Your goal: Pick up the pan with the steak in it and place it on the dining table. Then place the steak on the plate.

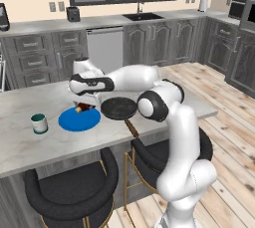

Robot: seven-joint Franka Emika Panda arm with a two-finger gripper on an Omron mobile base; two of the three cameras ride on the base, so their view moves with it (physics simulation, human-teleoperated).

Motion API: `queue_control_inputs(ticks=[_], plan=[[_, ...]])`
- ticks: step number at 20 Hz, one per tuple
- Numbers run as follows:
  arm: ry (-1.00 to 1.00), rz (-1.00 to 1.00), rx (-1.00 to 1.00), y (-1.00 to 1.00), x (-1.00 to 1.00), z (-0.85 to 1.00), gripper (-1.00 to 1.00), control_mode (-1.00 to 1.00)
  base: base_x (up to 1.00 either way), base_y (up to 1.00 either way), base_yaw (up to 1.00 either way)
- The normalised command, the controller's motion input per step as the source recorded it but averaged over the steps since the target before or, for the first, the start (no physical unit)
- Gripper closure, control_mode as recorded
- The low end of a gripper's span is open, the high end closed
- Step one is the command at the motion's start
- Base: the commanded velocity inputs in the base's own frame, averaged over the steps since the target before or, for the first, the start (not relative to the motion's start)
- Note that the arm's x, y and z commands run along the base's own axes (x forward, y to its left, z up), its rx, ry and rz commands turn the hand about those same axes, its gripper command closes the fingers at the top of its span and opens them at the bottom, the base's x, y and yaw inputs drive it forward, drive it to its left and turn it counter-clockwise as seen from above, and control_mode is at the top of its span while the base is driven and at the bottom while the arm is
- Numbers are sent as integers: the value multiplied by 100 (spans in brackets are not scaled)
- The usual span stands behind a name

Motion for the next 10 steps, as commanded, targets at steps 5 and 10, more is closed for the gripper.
queue_control_inputs(ticks=[5, 10], plan=[[0, 0, -3, 4, 5, -9, 100, -100, 0, 0, 0], [1, 0, 0, 0, 3, -13, 100, -100, 0, 0, 0]])
